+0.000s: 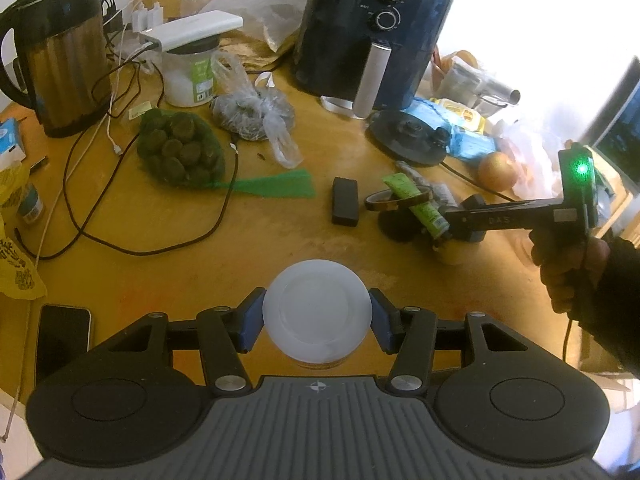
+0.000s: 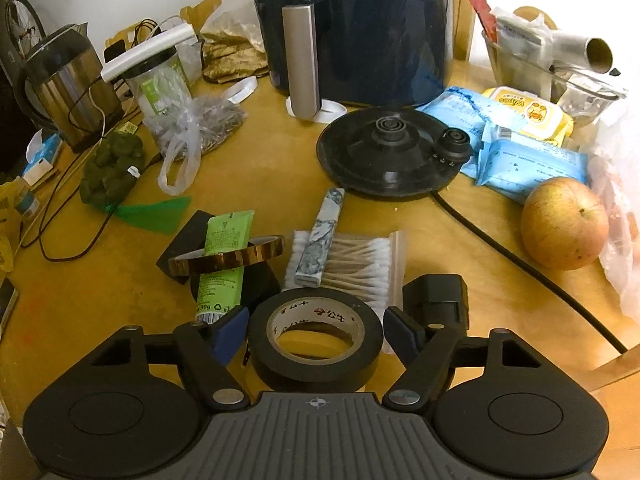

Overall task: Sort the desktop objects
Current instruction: 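Grasp the black electrical tape roll with the right tool while the left tool holds the jar, then lift the tape roll with the right tool while the left tool carries the jar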

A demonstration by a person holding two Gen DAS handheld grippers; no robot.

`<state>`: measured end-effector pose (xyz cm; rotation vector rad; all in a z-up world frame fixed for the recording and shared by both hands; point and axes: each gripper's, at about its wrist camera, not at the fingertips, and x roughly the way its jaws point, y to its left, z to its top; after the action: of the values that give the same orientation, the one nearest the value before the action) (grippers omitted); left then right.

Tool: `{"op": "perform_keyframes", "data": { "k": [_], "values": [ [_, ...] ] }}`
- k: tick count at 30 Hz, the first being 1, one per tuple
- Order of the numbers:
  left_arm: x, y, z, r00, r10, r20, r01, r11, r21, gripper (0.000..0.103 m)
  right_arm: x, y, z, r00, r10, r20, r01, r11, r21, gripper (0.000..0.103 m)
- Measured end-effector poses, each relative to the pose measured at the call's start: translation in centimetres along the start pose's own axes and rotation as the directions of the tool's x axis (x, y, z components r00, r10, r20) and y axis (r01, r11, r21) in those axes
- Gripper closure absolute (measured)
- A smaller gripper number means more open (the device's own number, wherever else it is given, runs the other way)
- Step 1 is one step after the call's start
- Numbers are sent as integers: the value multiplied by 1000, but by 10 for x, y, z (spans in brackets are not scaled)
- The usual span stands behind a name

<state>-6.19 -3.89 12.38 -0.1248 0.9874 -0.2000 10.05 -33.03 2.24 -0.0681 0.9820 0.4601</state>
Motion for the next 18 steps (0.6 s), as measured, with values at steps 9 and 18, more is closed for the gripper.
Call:
{"op": "perform_keyframes", "data": {
  "k": [9, 18],
  "values": [
    [0, -1, 1, 1000, -2, 3, 2, 1000, 0, 50, 8, -2, 2, 1000, 15, -23, -15, 1000, 14, 28],
    [-2, -3, 1, 1000, -9, 6, 9, 1000, 7, 50, 1, -7, 1, 1000, 21, -9, -20, 999, 28, 28]
  ]
}}
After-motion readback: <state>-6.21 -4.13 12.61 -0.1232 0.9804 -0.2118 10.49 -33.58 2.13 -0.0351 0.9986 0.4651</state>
